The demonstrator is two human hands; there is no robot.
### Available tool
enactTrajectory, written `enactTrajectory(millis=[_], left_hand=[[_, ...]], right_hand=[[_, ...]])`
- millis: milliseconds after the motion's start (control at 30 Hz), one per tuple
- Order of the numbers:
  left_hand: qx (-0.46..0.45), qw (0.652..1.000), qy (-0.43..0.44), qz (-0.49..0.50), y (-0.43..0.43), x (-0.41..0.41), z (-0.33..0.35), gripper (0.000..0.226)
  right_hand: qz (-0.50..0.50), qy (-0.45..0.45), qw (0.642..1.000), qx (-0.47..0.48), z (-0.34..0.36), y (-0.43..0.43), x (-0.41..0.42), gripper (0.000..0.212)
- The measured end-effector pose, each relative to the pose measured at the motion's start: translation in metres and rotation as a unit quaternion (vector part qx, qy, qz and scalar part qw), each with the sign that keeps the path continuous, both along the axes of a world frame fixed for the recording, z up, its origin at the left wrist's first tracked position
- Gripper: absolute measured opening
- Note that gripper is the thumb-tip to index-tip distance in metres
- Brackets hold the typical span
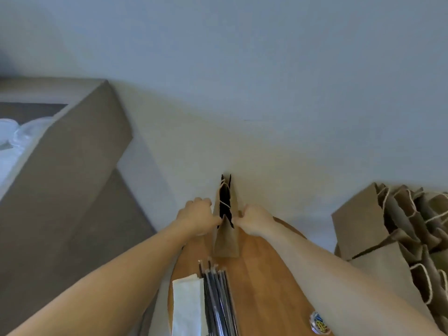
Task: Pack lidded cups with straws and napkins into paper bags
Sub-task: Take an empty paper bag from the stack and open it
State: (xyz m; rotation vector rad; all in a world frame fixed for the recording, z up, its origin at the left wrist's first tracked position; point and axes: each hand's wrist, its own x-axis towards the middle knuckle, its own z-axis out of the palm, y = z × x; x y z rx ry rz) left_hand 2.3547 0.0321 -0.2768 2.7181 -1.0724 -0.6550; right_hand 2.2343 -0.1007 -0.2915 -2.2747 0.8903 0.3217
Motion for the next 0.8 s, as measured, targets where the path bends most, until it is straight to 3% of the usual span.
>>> enactTrajectory(millis=[200,367,600,800], left_hand=[[0.006,0.994,0.027,0.108,0.014,-0.001,-0.038,0.065],[-0.004,0.989,0.05,0.141,0.012,-0.018,-0.059,0.059],[-0.098,0.977,0.172,0.08,-0.021,-0.046,-0.064,0.044],[-0.053,0.976,0.209,-0.023,-0.021,-0.096,-0.083,0.024]], right_hand=[[0.064,0.024,0.998,0.018,-0.055,-0.012,0.029,0.045],[0.04,0.007,0.999,-0.03,-0.065,-0.02,0.016,0.038],[0.026,0.031,0.992,-0.122,-0.033,-0.026,-0.048,0.032],[0.0,0.028,0.992,-0.122,-0.042,0.014,-0.136,0.036]])
